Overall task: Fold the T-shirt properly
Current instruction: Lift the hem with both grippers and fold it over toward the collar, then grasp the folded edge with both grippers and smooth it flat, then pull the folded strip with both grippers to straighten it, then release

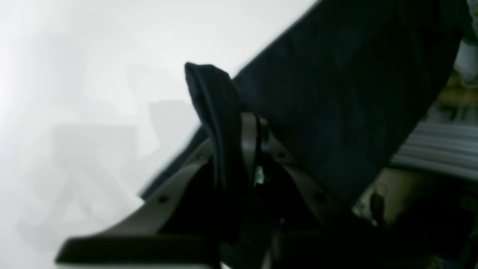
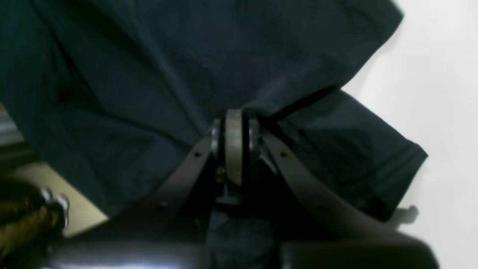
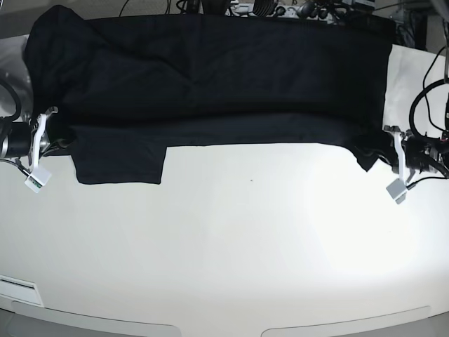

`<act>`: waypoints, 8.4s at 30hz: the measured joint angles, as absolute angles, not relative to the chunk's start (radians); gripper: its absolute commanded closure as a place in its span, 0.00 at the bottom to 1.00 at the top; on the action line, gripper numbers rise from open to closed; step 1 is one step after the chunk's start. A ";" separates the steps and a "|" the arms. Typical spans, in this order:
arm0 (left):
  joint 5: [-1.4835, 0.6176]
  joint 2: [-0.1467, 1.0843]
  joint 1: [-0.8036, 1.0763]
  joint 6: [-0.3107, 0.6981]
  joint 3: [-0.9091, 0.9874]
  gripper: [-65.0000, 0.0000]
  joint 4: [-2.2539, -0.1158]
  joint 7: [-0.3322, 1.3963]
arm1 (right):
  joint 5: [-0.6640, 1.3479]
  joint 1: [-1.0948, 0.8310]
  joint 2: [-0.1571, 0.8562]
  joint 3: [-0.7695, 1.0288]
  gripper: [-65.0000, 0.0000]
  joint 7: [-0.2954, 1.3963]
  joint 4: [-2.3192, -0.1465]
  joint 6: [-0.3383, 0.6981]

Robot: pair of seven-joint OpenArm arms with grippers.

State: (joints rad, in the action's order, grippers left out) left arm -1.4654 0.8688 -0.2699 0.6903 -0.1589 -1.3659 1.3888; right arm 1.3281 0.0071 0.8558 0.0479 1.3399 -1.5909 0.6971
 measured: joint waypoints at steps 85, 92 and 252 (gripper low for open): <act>-1.380 0.923 -0.030 0.690 -0.161 0.47 -1.505 1.263 | 1.459 -0.403 0.810 0.053 1.00 1.411 -2.120 0.697; -1.380 0.923 -0.030 0.690 -0.161 0.47 -1.505 1.264 | 1.256 -0.447 0.834 0.053 1.00 1.406 -2.120 0.697; -0.642 0.852 0.096 0.583 -0.105 1.00 -1.720 0.878 | 0.500 -0.117 0.504 0.097 1.00 0.824 -1.597 0.585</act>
State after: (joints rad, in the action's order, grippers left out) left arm -0.6422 0.8524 0.0956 0.5831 -0.1055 -1.7203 0.8783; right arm 0.4999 -0.1169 0.5041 0.0975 0.8238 -1.5970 0.5850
